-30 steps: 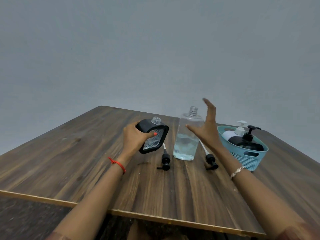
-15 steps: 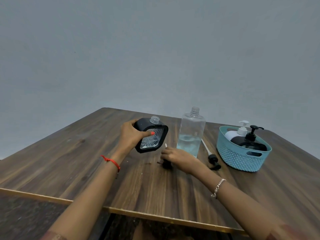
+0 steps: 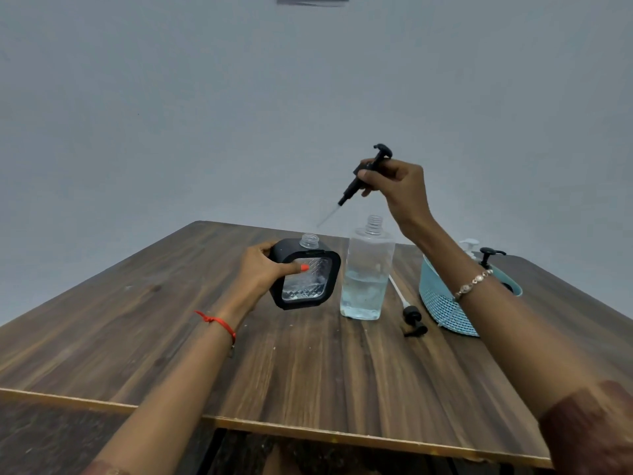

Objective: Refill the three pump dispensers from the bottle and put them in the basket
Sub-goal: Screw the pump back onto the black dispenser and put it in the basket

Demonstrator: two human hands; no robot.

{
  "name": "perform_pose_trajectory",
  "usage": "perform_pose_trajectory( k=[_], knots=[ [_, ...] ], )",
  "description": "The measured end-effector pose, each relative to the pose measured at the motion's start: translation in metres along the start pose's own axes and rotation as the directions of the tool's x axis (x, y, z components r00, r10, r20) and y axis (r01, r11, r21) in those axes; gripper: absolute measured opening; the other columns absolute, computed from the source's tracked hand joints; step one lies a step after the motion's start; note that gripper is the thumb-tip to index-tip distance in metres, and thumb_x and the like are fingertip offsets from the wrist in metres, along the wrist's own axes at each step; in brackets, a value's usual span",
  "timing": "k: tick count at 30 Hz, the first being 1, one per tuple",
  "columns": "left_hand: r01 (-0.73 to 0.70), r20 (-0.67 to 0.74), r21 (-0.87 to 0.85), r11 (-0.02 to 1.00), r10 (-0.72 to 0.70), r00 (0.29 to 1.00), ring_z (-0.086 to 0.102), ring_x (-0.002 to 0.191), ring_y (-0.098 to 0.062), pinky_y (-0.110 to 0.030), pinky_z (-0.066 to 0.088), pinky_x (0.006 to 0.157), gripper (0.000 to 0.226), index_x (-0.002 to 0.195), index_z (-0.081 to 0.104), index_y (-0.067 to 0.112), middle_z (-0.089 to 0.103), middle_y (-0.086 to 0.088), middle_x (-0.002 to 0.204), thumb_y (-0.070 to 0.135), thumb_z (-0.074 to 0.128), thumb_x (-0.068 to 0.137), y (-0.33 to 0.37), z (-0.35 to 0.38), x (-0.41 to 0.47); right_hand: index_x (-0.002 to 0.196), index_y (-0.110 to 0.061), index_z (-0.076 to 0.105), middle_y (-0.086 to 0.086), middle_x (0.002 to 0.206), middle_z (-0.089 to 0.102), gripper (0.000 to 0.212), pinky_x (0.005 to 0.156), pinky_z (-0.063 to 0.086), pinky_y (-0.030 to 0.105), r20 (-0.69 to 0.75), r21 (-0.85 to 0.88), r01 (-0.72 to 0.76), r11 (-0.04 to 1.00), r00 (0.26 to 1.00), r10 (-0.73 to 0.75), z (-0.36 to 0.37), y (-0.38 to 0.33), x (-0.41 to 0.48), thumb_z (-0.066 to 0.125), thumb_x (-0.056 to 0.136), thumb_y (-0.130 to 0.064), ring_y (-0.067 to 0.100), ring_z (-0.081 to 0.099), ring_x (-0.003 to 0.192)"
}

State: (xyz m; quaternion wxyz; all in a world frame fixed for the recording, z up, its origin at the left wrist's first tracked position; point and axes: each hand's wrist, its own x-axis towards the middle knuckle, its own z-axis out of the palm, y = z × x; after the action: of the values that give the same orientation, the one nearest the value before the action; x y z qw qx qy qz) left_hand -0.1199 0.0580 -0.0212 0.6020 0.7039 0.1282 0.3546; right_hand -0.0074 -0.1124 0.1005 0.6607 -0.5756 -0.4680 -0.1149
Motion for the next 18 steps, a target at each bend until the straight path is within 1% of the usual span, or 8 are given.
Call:
perform_pose_trajectory(
  k=[2,4,7,11,14,15,17,18],
  knots=[
    [-0.012,0.027,-0.014,1.000,0.012,1.000,0.068,0.072,-0.010,-0.021,0.056,0.065,0.036,0.081,0.067,0.019,0.071,0.001,0.082,0.001,0.085,0.056,0.002,0.003,-0.002,0.084,0.000,0.067,0.005,0.074,0.068,0.007,0.059,0.050,0.023,0.026,-0.027,-0.001,1.000,1.000,0.002,0.002,-0.004,0.003,0.063,0.081,0.004,0.013,0.060,0.061],
    [-0.017,0.049,-0.021,1.000,0.018,0.999,0.069,0.073,-0.011,-0.023,0.055,0.066,0.036,0.082,0.067,0.018,0.072,-0.001,0.083,0.002,0.085,0.056,0.004,0.005,-0.004,0.084,0.001,0.068,0.008,0.077,0.067,0.006,0.058,0.049,0.023,0.062,-0.057,-0.008,0.998,0.998,0.012,0.004,-0.004,0.003,0.063,0.081,0.003,0.014,0.060,0.063],
    [-0.024,0.080,-0.037,0.999,0.026,0.996,0.070,0.073,-0.011,-0.022,0.055,0.065,0.035,0.084,0.068,0.017,0.073,-0.001,0.084,0.001,0.084,0.057,0.007,0.007,-0.006,0.085,0.002,0.069,0.009,0.081,0.067,0.006,0.059,0.048,0.024,0.115,-0.113,-0.036,0.993,0.992,0.049,0.004,0.000,0.001,0.064,0.081,0.002,0.017,0.058,0.065],
    [-0.029,0.108,-0.067,0.997,0.036,0.993,0.071,0.072,-0.013,-0.022,0.056,0.064,0.035,0.086,0.069,0.012,0.074,-0.002,0.082,-0.002,0.083,0.057,0.011,0.010,-0.009,0.086,0.000,0.070,0.010,0.084,0.068,0.008,0.060,0.048,0.023,0.185,-0.165,-0.053,0.985,0.979,0.084,0.007,0.006,-0.008,0.068,0.079,-0.002,0.014,0.058,0.066],
    [-0.029,0.129,-0.104,0.994,0.042,0.991,0.071,0.071,-0.013,-0.022,0.056,0.062,0.035,0.086,0.070,0.012,0.074,0.001,0.076,-0.004,0.082,0.057,0.013,0.012,-0.011,0.087,-0.006,0.073,0.003,0.088,0.072,0.014,0.071,0.048,0.019,0.260,-0.277,-0.060,0.959,0.956,0.135,0.013,0.016,-0.019,0.075,0.076,-0.014,0.002,0.064,0.076],
    [-0.032,0.140,-0.111,0.993,0.048,0.989,0.071,0.071,-0.013,-0.022,0.056,0.062,0.035,0.086,0.070,0.012,0.075,0.001,0.075,-0.005,0.081,0.057,0.014,0.013,-0.011,0.087,-0.008,0.074,0.001,0.089,0.073,0.016,0.076,0.049,0.021,0.276,-0.316,-0.052,0.947,0.950,0.145,0.015,0.020,-0.023,0.077,0.074,-0.018,-0.001,0.065,0.080],
    [-0.036,0.154,-0.124,0.992,0.055,0.987,0.071,0.071,-0.012,-0.022,0.055,0.062,0.035,0.086,0.070,0.012,0.075,0.002,0.074,-0.005,0.081,0.058,0.015,0.015,-0.012,0.085,-0.013,0.075,-0.001,0.088,0.074,0.021,0.082,0.051,0.026,0.273,-0.363,-0.055,0.930,0.948,0.163,0.018,0.025,-0.030,0.079,0.070,-0.027,0.001,0.066,0.089],
    [-0.034,0.153,-0.131,0.991,0.054,0.987,0.071,0.071,-0.012,-0.023,0.055,0.062,0.035,0.086,0.070,0.012,0.075,0.002,0.074,-0.005,0.081,0.058,0.015,0.015,-0.011,0.084,-0.014,0.076,-0.001,0.087,0.074,0.022,0.082,0.051,0.027,0.262,-0.373,-0.064,0.926,0.950,0.171,0.019,0.027,-0.032,0.080,0.069,-0.029,0.002,0.066,0.090]
  ],
)
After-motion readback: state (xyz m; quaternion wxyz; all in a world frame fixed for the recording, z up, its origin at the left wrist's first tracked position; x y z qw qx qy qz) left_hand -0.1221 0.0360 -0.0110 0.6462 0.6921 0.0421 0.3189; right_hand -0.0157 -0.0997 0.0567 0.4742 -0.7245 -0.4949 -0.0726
